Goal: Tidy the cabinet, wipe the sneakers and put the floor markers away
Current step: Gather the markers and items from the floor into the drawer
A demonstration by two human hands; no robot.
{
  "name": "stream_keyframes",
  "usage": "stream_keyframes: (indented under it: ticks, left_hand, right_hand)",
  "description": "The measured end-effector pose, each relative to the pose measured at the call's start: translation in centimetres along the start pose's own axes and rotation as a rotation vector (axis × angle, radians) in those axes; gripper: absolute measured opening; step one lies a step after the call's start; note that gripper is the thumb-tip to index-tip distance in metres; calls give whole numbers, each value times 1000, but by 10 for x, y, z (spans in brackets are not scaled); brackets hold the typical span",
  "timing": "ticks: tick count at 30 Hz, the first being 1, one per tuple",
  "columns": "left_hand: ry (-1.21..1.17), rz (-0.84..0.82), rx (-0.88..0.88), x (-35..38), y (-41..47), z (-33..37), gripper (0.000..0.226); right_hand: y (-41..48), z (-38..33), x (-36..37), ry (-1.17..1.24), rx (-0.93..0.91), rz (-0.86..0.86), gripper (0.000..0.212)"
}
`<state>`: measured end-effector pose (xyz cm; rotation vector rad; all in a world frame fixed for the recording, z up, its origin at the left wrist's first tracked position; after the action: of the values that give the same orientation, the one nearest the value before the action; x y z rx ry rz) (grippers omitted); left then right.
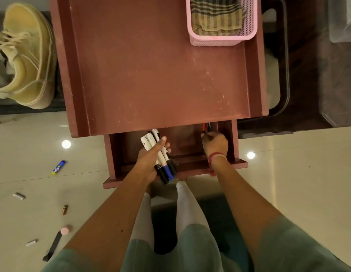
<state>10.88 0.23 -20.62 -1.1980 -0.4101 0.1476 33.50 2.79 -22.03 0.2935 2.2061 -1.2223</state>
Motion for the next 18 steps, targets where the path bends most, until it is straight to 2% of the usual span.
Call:
stream_keyframes:
  ticks: [6, 9, 11, 14, 16, 18]
  left_hand:
    - [50, -46, -26, -3, 14, -3, 8]
    - [51, -71, -51, -2, 18, -3, 5]
    - [54, -66, -58, -2, 18, -1, 6]
    - [90, -47, -64, 0, 14, 2, 8]
    - [92, -24, -74, 6, 7, 5, 9]
    - [80, -15, -72, 11, 3, 7, 13]
  right_hand:
    - [51, -15, 11, -524, -85, 2, 26]
    - [57, -19, 14, -643, -99, 2, 28]
    - [55, -15, 10, -560, -72, 15, 29]
    - [39, -12, 7, -222, -56, -7, 27]
    - [9, -15, 13, 44, -63, -182, 31]
    - [-38, -22, 28, 169, -63, -453, 32]
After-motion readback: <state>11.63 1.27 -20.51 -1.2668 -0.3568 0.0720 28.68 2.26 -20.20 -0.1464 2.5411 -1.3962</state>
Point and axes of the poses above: each hand's wrist, its own y-axis towards the middle knuckle, its own x-axis out of the palm, z = x × y, the point moved 7 cm from there along y, towards the middle knuckle, and after that the axes turned 7 degrees about -z, right-handed, at the moved point
